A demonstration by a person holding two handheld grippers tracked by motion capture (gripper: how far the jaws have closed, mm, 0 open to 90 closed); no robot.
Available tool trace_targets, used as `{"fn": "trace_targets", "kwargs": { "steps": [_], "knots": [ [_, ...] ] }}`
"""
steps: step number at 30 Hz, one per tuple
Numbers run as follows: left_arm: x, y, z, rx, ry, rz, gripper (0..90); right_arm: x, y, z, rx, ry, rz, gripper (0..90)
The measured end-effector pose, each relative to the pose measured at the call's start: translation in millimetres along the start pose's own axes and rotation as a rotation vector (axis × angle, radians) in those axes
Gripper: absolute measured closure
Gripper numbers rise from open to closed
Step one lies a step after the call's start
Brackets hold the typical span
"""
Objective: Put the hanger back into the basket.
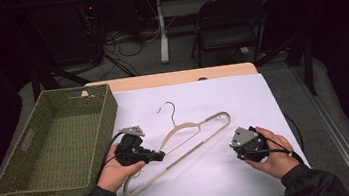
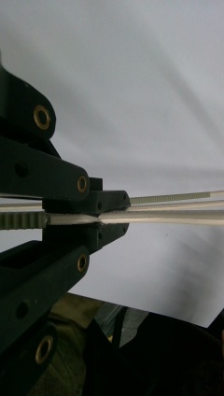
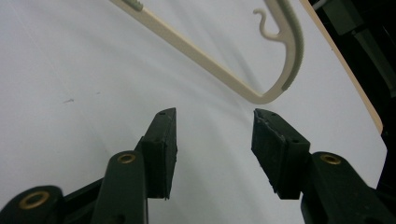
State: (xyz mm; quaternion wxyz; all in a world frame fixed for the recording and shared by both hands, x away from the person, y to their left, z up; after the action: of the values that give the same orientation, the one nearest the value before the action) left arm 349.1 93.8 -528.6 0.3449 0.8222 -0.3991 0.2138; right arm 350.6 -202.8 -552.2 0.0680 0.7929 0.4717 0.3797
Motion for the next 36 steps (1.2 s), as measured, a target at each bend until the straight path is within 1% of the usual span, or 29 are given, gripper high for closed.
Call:
{"fn": "trace_targets", "kwargs": {
  "steps": [2, 3, 5, 6, 7, 8, 10, 12, 13, 15, 16, 18, 19, 20, 21, 23, 24, 26, 27, 32, 33, 34, 35, 36],
  "knots": [
    [1.6, 2.1, -2.8, 0.011, 0.002, -0.002, 87.2, -0.9, -0.2, 1.3, 0.002, 0.021, 0.009, 50.4],
    [2.7, 3.7, -5.1, 0.015, 0.003, -0.006, 87.1, -2.7, 0.2, -0.2, -0.003, 0.001, 0.011, 50.4],
    [4.5, 5.9, -9.3, 0.015, 0.011, -0.018, 87.2, -4.5, 0.6, -1.0, -0.003, 0.002, 0.013, 50.3],
    [5.8, 8.2, -13.0, 0.008, 0.020, -0.029, 87.2, -4.9, 0.2, -0.9, -0.005, 0.012, 0.026, 50.3],
    [6.7, 10.3, -16.4, 0.005, 0.028, -0.037, 87.2, -6.0, 0.7, -2.0, -0.007, 0.004, 0.023, 50.4],
    [7.6, 12.8, -20.3, 0.008, 0.036, -0.040, 87.2, -6.3, 0.9, -2.2, -0.015, 0.013, 0.026, 50.4],
    [8.8, 17.4, -28.8, 0.012, 0.046, -0.039, 87.1, -7.3, -0.2, -3.4, -0.006, 0.019, 0.032, 50.3],
    [9.8, 23.0, -41.0, 0.026, 0.055, -0.040, 87.2, -8.6, -0.8, -5.1, -0.004, 0.010, 0.029, 50.1],
    [9.8, 25.5, -47.9, 0.034, 0.057, -0.036, 87.2, -8.7, -1.1, -5.1, -0.010, 0.019, 0.034, 50.1],
    [9.0, 30.4, -63.5, 0.067, 0.055, -0.034, 87.2, -9.6, -0.5, -7.1, -0.016, 0.019, 0.031, 50.0],
    [8.6, 31.8, -68.7, 0.074, 0.056, -0.033, 87.2, -9.6, -0.7, -7.9, -0.017, 0.025, 0.038, 50.0],
    [6.5, 35.1, -84.8, 0.092, 0.060, -0.032, 87.2, -10.9, -0.6, -10.8, -0.019, 0.008, 0.041, 49.9],
    [5.7, 36.1, -90.3, 0.093, 0.065, -0.032, 87.2, -10.7, -0.7, -10.7, -0.017, 0.016, 0.038, 49.8],
    [4.3, 36.6, -97.6, 0.097, 0.069, -0.027, 87.2, -9.5, -0.9, -9.2, -0.023, 0.044, 0.045, 49.5],
    [2.5, 36.6, -106.7, 0.104, 0.081, -0.035, 87.1, -9.6, -1.1, -9.5, -0.022, 0.043, 0.045, 49.4],
    [-0.5, 34.8, -119.0, 0.116, 0.089, -0.033, 87.1, -10.0, -1.1, -10.2, -0.020, 0.035, 0.044, 48.9],
    [-2.3, 33.0, -125.6, 0.130, 0.094, -0.034, 87.1, -9.7, -1.1, -10.0, -0.020, 0.041, 0.049, 48.7],
    [-5.7, 27.9, -137.9, 0.142, 0.108, -0.050, 87.1, -10.4, -1.0, -10.3, -0.013, 0.027, 0.059, 46.8],
    [-7.5, 24.7, -143.7, 0.154, 0.112, -0.049, 87.1, -10.8, -1.2, -9.7, -0.006, 0.022, 0.065, 46.6],
    [-15.1, 8.5, -167.7, 0.191, 0.134, -0.093, 87.2, -12.6, -3.0, -6.1, 0.009, 0.010, 0.071, 45.5],
    [-16.5, 5.2, -172.1, 0.199, 0.139, -0.099, 87.2, -14.5, -3.3, -7.7, 0.015, -0.025, 0.069, 45.3],
    [-18.0, 1.8, -177.1, 0.206, 0.149, -0.109, 87.2, -14.0, -3.5, -5.3, 0.015, -0.004, 0.071, 45.3],
    [-18.9, -0.2, -179.9, 0.210, 0.155, -0.115, 87.2, -14.6, -3.2, -4.8, 0.013, -0.008, 0.070, 45.3],
    [-20.5, -3.7, -184.4, 0.214, 0.162, -0.119, 87.2, -14.5, -3.7, -3.9, 0.014, 0.002, 0.077, 45.3]
  ]
}}
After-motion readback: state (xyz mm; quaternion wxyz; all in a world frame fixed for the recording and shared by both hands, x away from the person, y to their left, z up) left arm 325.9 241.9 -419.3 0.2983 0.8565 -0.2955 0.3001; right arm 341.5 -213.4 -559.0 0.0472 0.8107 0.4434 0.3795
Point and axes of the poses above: each handheld gripper's, and its own axes: z roughly forward along the jaws, x roughly out of its top, y roughly to its right, the point moved 7 cm from there along z, roughly forward along the jaws, and after that the axes turned 1 degree about -y, right-handed, at the moved point
